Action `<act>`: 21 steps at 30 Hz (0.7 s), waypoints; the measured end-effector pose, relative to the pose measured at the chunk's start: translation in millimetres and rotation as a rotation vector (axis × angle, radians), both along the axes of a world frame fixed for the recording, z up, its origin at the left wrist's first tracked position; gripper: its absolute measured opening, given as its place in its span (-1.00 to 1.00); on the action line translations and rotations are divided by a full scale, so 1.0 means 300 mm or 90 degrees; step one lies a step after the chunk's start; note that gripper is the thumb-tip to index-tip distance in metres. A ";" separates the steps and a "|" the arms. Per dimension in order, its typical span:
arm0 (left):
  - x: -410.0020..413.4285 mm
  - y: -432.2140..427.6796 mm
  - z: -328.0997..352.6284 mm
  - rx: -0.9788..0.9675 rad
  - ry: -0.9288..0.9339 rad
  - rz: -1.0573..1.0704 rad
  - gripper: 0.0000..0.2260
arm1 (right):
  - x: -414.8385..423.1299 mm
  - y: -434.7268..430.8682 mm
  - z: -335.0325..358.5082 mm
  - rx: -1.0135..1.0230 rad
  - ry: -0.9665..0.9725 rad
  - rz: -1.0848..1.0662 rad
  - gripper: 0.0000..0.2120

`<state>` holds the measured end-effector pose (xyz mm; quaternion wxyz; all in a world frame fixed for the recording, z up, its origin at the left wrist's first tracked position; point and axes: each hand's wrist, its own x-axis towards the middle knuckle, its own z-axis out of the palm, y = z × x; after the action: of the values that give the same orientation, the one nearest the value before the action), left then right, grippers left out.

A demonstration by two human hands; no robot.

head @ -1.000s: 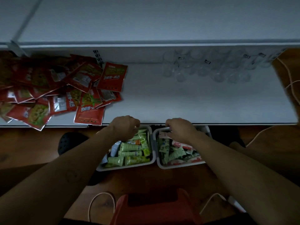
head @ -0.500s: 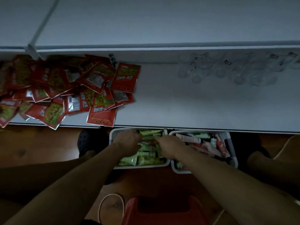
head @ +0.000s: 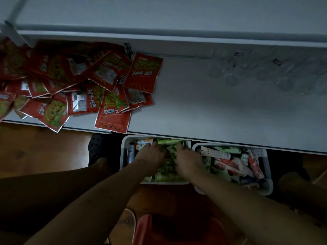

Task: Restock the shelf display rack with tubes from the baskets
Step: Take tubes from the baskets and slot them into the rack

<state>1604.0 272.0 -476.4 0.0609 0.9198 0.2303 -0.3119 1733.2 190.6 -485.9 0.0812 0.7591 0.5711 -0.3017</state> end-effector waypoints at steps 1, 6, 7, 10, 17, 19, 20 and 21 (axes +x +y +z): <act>-0.002 0.006 0.005 -0.005 -0.015 0.008 -0.58 | 0.007 0.010 0.008 -0.013 0.017 -0.002 -0.57; 0.015 0.043 0.103 -0.099 -0.110 0.181 -0.71 | 0.073 0.039 0.071 -0.109 0.234 -0.078 -0.89; 0.020 0.050 0.134 -0.118 -0.128 0.213 -0.76 | 0.085 0.039 0.093 -0.109 0.277 -0.109 -0.91; 0.024 0.071 0.233 -0.156 -0.226 0.244 -0.82 | 0.105 0.043 0.176 -0.071 0.354 -0.172 -0.98; 0.008 0.126 0.490 -0.156 -0.381 0.284 -0.87 | 0.123 0.087 0.437 0.125 0.485 -0.203 -0.78; 0.009 0.152 0.601 -0.140 -0.407 0.289 -0.88 | 0.126 0.103 0.535 0.186 0.501 -0.190 -0.69; 0.012 0.164 0.665 -0.131 -0.428 0.289 -0.87 | 0.128 0.112 0.582 0.216 0.504 -0.190 -0.64; 0.014 0.175 0.730 -0.120 -0.457 0.288 -0.87 | 0.128 0.120 0.633 0.247 0.509 -0.191 -0.62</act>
<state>1608.1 324.3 -257.5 0.2878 0.8866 0.3608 0.0290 1771.6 226.7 -296.1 -0.3332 0.6586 0.4872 -0.4668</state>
